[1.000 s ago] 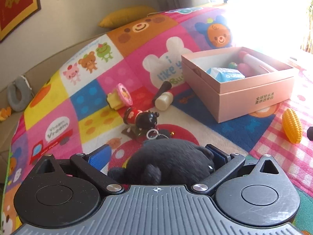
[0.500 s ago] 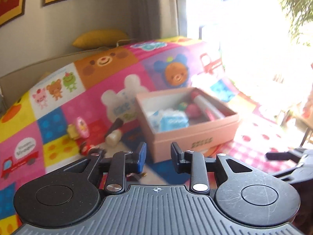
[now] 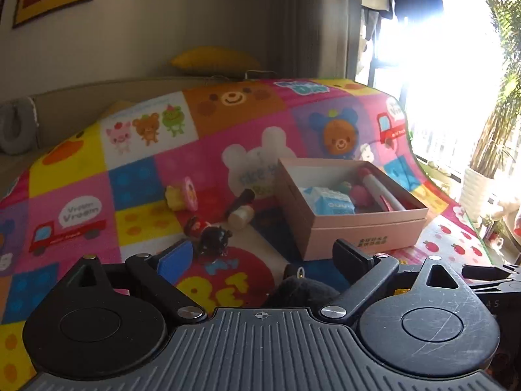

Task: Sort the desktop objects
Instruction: 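Pass the plush cat from the left tool into the right tool's fingers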

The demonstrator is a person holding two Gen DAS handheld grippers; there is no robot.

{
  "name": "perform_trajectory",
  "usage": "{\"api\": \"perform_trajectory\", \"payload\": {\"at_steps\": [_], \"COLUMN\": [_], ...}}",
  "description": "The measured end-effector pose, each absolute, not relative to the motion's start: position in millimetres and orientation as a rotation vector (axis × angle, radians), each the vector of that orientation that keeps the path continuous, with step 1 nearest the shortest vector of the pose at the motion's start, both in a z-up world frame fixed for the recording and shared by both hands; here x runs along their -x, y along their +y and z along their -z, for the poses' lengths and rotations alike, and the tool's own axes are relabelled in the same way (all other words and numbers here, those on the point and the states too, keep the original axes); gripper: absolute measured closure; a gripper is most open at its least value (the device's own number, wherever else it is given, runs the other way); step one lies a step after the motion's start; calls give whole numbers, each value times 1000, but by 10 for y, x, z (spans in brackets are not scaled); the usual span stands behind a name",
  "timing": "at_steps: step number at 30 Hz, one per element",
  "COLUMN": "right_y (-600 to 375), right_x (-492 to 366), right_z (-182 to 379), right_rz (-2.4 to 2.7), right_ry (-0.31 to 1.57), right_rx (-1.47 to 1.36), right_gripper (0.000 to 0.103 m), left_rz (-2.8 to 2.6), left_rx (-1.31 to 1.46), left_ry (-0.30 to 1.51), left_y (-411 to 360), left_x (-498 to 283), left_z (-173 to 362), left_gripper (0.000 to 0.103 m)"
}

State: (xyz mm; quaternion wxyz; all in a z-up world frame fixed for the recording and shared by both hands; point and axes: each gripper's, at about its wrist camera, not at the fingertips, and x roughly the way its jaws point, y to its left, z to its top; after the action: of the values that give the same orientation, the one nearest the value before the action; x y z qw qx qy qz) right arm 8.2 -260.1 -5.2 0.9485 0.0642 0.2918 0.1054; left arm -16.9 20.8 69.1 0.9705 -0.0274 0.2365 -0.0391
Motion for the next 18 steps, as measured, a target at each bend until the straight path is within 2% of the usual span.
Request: {"api": "perform_trajectory", "payload": {"at_steps": [4, 8, 11, 14, 15, 18], "right_y": [-2505, -2315, -2018, -1738, -1647, -1425], "right_x": [-35, -170, -340, -339, -316, -250], "right_z": [-140, -419, -437, -408, -400, -356], "right_rz": [-286, -529, -659, -679, -681, -715], "right_ry": [559, 622, 727, 722, 713, 717], "right_rx": [-121, -216, -270, -204, -162, -63], "right_gripper": [0, 0, 0, 0, 1, 12], "left_rz": [161, 109, 80, 21, 2, -70], "left_rx": [17, -116, -106, -72, -56, -11], "left_ry": [545, 589, 595, 600, 600, 592], "left_y": [237, 152, 311, 564, 650, 895], "left_x": [181, 253, 339, 370, 373, 384], "left_z": [-582, -405, -366, -371, -376, -395], "left_gripper": [5, 2, 0, 1, 1, 1]}}
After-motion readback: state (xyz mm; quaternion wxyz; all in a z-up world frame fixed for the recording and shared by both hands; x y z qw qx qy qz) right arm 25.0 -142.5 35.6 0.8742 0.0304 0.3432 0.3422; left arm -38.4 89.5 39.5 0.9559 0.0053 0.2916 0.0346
